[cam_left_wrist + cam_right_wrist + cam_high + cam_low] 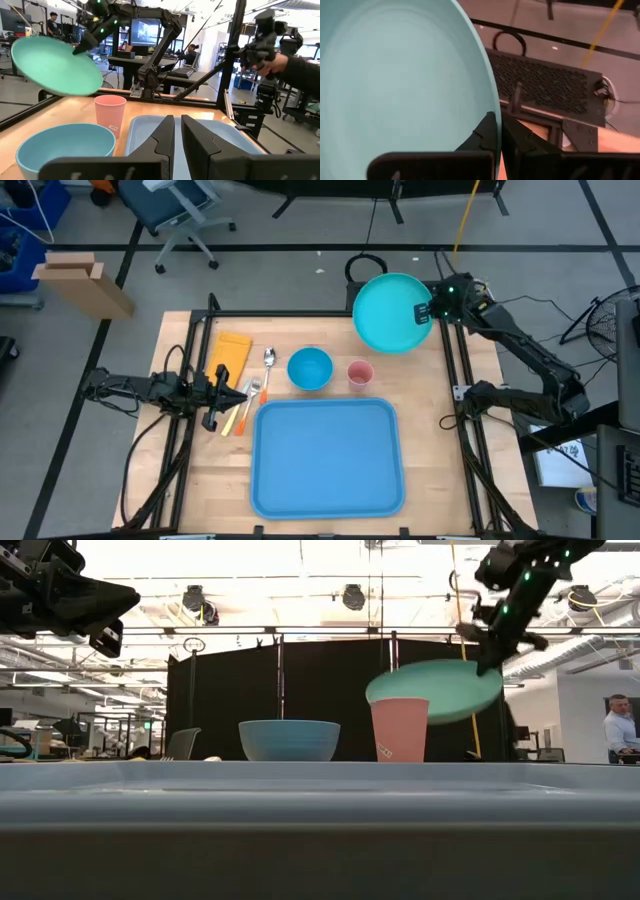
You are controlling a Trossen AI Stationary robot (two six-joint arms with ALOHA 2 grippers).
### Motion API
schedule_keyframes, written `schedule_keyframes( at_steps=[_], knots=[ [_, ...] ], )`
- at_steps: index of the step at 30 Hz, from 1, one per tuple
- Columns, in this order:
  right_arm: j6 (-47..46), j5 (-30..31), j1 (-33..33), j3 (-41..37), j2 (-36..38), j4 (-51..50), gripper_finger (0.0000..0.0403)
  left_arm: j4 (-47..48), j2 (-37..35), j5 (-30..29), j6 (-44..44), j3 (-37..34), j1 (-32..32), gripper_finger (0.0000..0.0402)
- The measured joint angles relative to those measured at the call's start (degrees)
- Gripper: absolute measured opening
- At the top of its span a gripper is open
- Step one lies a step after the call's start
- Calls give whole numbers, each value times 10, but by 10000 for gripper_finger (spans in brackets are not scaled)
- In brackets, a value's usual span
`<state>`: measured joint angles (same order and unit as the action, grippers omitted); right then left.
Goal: Set up tray
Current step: Put the light blue plate on the blue serving tray
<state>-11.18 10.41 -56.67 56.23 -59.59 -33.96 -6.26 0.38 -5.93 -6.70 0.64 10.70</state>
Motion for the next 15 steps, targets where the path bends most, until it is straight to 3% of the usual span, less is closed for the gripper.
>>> schedule_keyframes(
  at_steps=[8, 15],
  knots=[
    [-11, -72, 75, 142, 8, -125, 1, 0, 0, 0, 0, 0, 0, 35],
    [-21, -81, 239, 200, 8, -174, 1, 0, 0, 0, 0, 0, 0, 35]
  ],
)
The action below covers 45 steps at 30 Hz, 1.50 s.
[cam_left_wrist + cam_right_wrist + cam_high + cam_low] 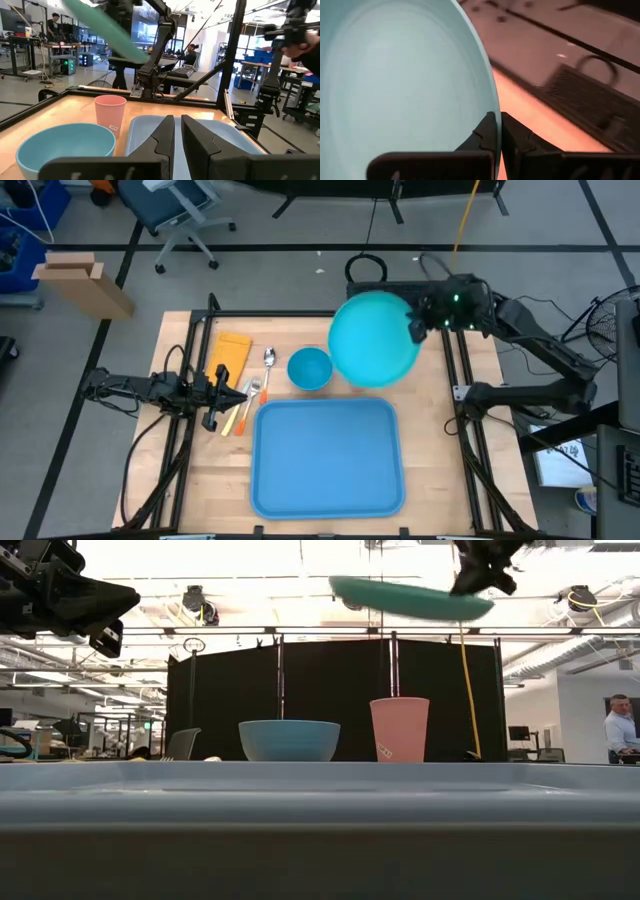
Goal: Set up tray
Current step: Put the light blue plate on the blue serving tray
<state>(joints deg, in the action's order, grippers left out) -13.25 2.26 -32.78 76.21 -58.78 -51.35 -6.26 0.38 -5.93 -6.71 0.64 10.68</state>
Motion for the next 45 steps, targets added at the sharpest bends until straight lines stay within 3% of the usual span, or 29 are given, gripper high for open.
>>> schedule_keyframes(
  at_steps=[4, 11, 19, 32, 45],
  knots=[
    [-30, -6, 110, 1, -2, 1, 1, 0, 0, 0, 0, 0, 0, 35],
    [-96, 68, 296, 1, -39, -13, 0, 0, 0, 0, 0, 0, 0, 35],
    [-151, 100, 428, -1, -149, -16, 0, 0, 0, 0, 0, 0, 0, 35],
    [-163, 96, 476, -4, -312, -42, 0, 0, 0, 0, 0, 0, 0, 35],
    [-162, 74, 467, -107, -331, 44, 0, 0, 0, 0, 0, 0, 0, 35]
  ],
)
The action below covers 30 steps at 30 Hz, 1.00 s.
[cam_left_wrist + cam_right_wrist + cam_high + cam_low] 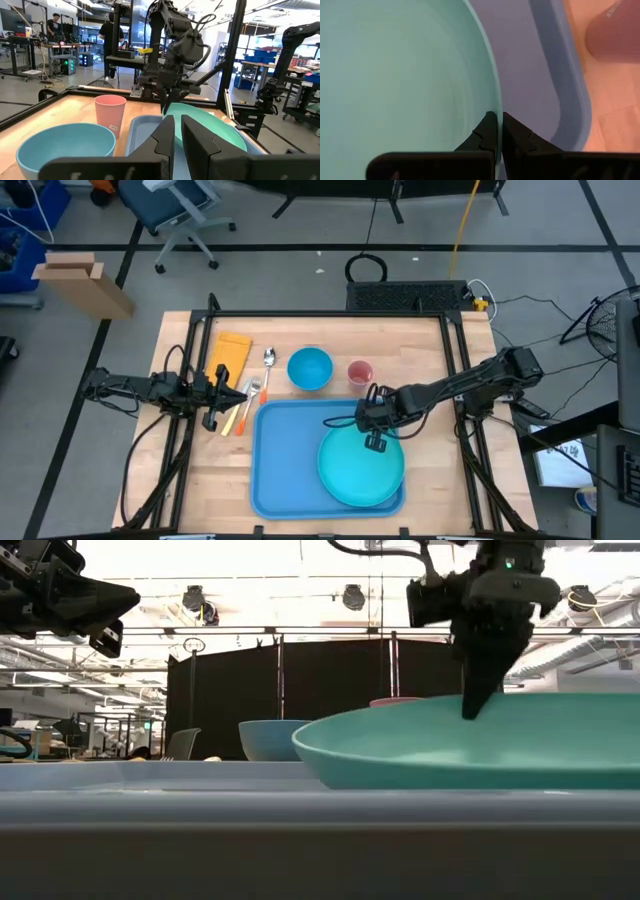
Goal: Set up tray
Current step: Put the light blue plate on the blue serving tray, then put the blue bowl on top of the light blue plate on the blue serving tray
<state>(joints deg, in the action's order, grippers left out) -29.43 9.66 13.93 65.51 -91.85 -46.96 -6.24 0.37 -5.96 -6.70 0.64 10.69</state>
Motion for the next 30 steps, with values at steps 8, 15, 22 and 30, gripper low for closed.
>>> schedule_keyframes(
  at_steps=[8, 15, 22, 30],
  knots=[
    [14, 4, 0, -37, 0, 46, 1, 0, 0, 0, 0, 0, 0, 35],
    [25, 8, -2, -40, -1, 47, 40, 0, 0, 0, 0, 0, 0, 35],
    [19, 9, -13, -40, 9, 49, 100, 0, 0, 0, 0, 0, 0, 35],
    [50, 7, -19, -40, 64, 55, 122, 0, 0, 0, 0, 0, 0, 35]
  ],
)
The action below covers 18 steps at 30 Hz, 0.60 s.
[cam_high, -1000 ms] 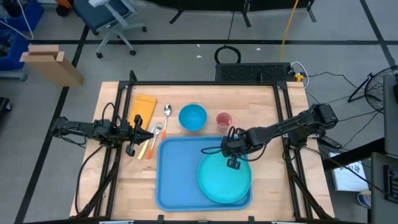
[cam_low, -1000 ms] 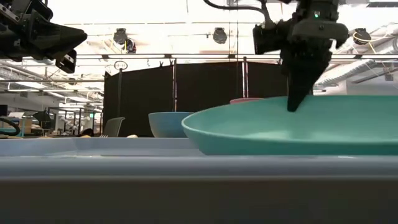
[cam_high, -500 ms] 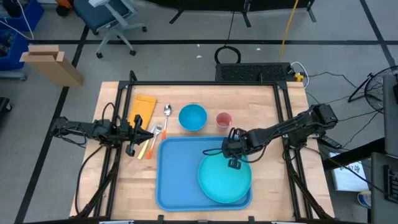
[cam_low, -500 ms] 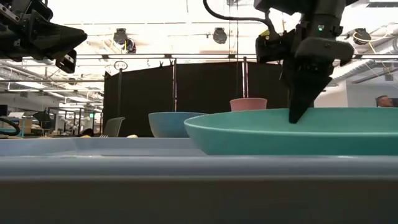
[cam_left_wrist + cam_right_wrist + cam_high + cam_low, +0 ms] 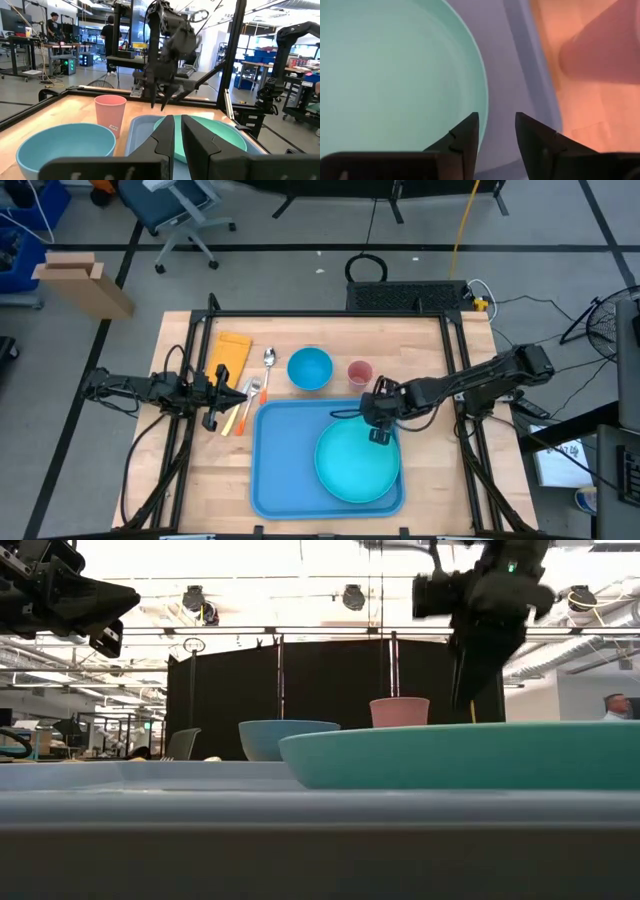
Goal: Set up tray
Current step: Put the blue bowl on top of the light blue plate on the blue serving tray
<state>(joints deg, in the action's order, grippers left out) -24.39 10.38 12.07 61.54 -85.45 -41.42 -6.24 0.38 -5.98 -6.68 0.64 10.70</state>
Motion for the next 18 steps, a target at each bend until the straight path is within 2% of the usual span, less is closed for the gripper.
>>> schedule_keyframes(
  at_steps=[6, 12, 18],
  knots=[
    [111, -30, 21, -7, 94, 34, 96, 0, 0, 0, 0, 0, 0, 35],
    [206, -29, 29, -62, 195, 149, 11, 0, 0, 0, 0, 0, 0, 35],
    [222, 4, 1, -124, 256, 208, 3, 0, 0, 0, 0, 0, 0, 35]
  ],
)
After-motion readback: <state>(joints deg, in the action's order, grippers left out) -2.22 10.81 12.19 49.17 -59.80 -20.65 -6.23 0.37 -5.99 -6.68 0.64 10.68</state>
